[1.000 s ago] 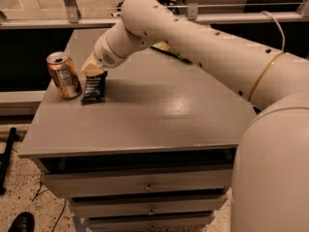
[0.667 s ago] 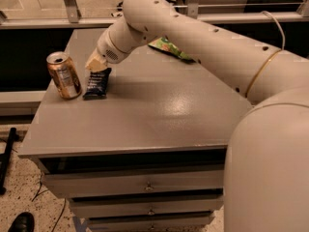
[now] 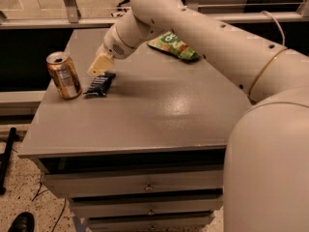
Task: Move rxbar blueberry near orange can
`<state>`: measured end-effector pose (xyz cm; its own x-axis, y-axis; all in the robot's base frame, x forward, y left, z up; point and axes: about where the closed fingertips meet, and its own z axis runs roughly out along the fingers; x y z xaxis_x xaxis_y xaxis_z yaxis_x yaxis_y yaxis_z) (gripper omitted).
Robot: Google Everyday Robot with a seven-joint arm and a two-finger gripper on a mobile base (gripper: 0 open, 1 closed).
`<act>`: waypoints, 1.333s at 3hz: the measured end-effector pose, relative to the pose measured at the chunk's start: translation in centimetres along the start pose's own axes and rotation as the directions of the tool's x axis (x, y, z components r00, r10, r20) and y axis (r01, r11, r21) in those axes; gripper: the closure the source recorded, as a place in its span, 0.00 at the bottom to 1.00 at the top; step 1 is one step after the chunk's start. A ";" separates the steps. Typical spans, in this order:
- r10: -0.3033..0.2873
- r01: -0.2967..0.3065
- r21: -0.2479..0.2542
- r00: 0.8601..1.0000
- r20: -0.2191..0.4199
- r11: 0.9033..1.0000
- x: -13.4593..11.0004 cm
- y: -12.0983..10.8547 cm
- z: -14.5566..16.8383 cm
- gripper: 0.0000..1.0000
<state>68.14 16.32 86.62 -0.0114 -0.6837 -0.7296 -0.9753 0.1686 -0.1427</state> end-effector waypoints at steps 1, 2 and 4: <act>0.044 -0.044 -0.013 0.999 -0.008 0.999 1.6 0.0 -2.4 0.00; 0.056 -0.056 -0.020 0.998 -0.012 0.998 4.8 0.2 -7.4 0.00; 0.093 -0.093 0.015 0.994 0.049 0.996 14.4 1.6 -25.0 0.00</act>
Offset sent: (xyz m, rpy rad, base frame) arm -0.0307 -0.1905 0.0308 -0.0071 0.0451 -0.0441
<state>60.86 -10.99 92.61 -0.0908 -0.6296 -0.7716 -0.9665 0.2424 -0.0840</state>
